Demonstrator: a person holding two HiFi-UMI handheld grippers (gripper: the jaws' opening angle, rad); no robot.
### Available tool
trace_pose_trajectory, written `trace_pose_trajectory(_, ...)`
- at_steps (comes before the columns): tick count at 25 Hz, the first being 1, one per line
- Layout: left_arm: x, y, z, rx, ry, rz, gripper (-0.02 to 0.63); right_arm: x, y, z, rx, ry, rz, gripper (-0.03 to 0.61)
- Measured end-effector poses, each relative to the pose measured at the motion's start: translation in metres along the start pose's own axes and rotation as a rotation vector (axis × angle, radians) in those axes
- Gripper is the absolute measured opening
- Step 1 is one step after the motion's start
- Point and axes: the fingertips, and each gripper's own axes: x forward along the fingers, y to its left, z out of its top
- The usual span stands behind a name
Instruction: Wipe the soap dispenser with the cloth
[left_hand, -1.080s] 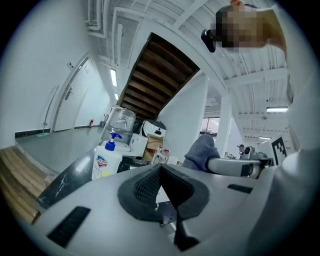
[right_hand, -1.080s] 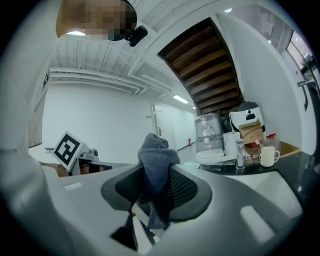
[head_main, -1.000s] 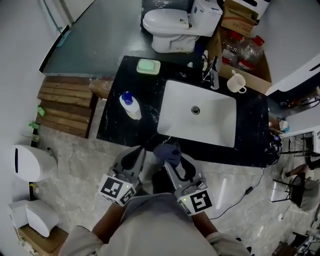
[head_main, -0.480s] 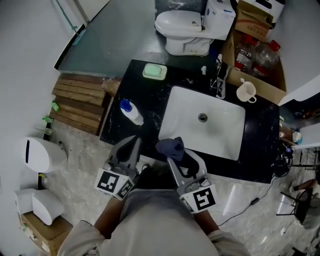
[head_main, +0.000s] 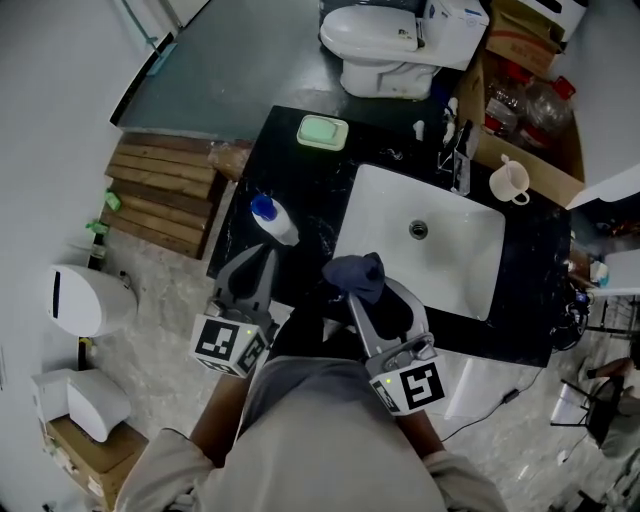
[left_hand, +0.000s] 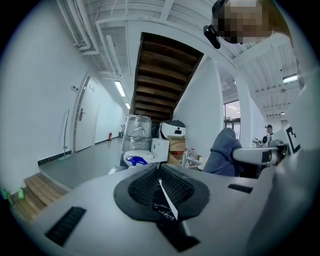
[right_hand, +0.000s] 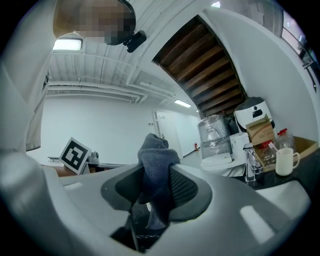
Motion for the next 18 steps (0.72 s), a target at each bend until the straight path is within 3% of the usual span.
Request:
trace_pose_trajectory(7, 0.021, 0.034, -0.007, 0.004, 0.024, 0.01, 0.014, 0.028, -0.009, -0.002, -0.016, 0.038, -0.037, 0.133)
trace_pose_trajectory(10, 0.03, 0.045, -0.013, 0.009, 0.053, -0.004, 0.1, 0.041, -0.014, -0.004, -0.02, 0.049, -0.061, 0.133)
trace_pose_trajectory(18, 0.056, 0.056, -0.022, 0.075, 0.102, -0.083, 0.17, 0.066, -0.021, -0.011, -0.026, 0.086, -0.119, 0.133)
